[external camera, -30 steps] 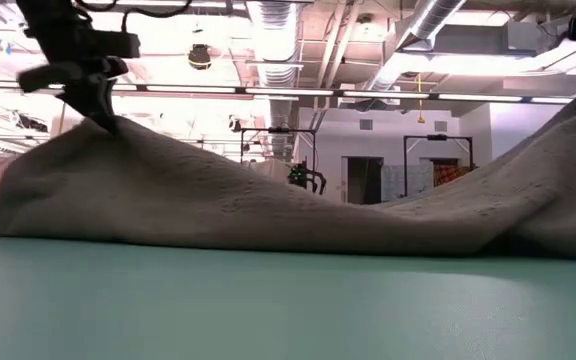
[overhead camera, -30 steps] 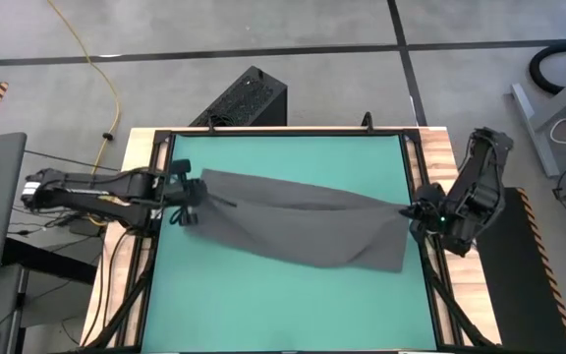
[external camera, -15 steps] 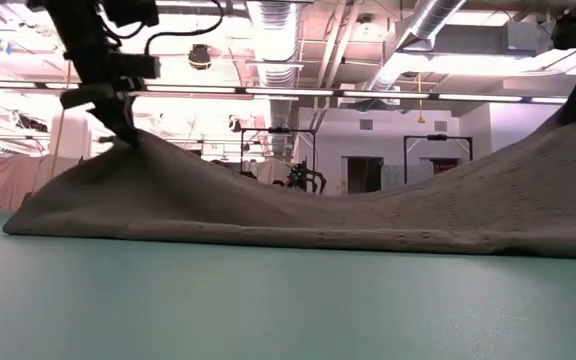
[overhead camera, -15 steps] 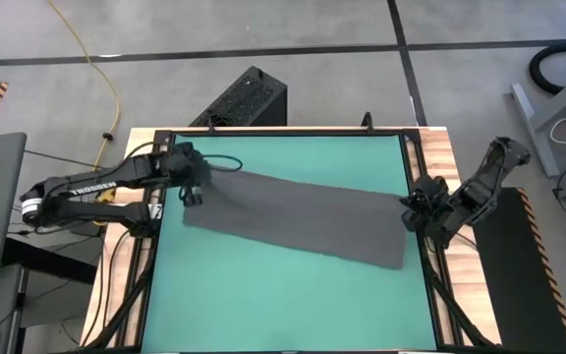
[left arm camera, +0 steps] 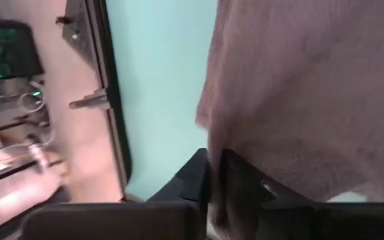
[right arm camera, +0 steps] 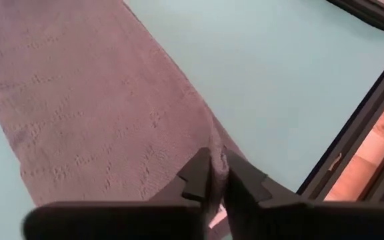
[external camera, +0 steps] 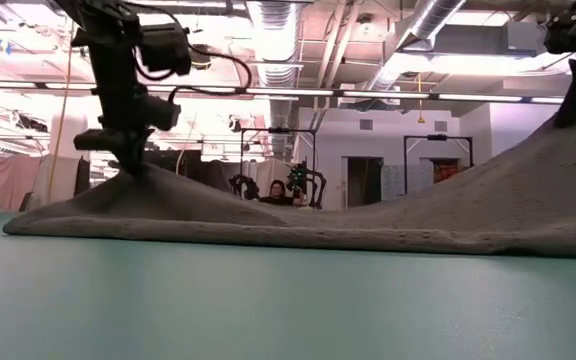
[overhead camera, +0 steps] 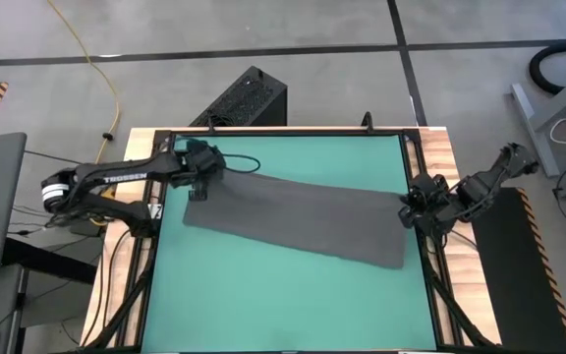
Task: Roll towel into tight, uniform cylinder
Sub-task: Fold the gray towel, then roll the gray towel
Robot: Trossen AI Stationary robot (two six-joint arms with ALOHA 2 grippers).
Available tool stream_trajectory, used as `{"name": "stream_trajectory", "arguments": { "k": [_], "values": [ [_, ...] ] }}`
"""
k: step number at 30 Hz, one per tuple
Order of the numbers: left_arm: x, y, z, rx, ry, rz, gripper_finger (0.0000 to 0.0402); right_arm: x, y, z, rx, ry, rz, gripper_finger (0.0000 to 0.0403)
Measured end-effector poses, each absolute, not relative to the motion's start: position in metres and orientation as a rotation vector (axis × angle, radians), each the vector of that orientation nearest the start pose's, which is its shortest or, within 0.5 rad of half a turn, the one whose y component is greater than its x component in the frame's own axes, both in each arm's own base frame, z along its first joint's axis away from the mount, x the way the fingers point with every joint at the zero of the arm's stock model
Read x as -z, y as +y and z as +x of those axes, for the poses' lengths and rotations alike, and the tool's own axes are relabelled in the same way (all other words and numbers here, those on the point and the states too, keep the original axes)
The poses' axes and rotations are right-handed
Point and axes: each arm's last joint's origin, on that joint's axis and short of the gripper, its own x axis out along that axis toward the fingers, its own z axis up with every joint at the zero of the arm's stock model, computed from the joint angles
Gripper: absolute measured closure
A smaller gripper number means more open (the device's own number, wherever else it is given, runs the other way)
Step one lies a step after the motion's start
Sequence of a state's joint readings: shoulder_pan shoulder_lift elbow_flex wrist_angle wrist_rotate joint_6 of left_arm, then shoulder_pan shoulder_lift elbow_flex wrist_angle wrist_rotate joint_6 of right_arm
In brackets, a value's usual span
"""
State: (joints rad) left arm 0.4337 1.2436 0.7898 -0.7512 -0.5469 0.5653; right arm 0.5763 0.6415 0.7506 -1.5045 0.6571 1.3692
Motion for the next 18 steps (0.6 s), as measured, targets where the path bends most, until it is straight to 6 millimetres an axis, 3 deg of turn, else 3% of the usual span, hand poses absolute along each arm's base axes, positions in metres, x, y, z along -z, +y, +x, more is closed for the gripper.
{"name": "stream_trajectory", "arguments": {
  "k": [8, 13, 15, 18],
  "values": [
    [-0.205, 0.108, 0.193, -0.498, 1.555, 0.622, 0.0286, -0.259, 0.017, 0.063, 0.756, 0.831, 0.391, 0.0248],
    [-0.210, 0.109, 0.190, -0.588, 1.579, 0.689, 0.0264, -0.260, 0.016, 0.066, 0.742, 0.836, 0.356, 0.0207],
    [-0.212, 0.106, 0.189, -0.549, 1.520, 0.596, 0.0263, -0.261, 0.018, 0.071, 0.705, 0.805, 0.371, 0.0199],
    [-0.210, 0.097, 0.191, -0.358, 1.363, 0.315, 0.0263, -0.258, 0.025, 0.085, 0.608, 0.730, 0.388, 0.0196]
  ]
}}
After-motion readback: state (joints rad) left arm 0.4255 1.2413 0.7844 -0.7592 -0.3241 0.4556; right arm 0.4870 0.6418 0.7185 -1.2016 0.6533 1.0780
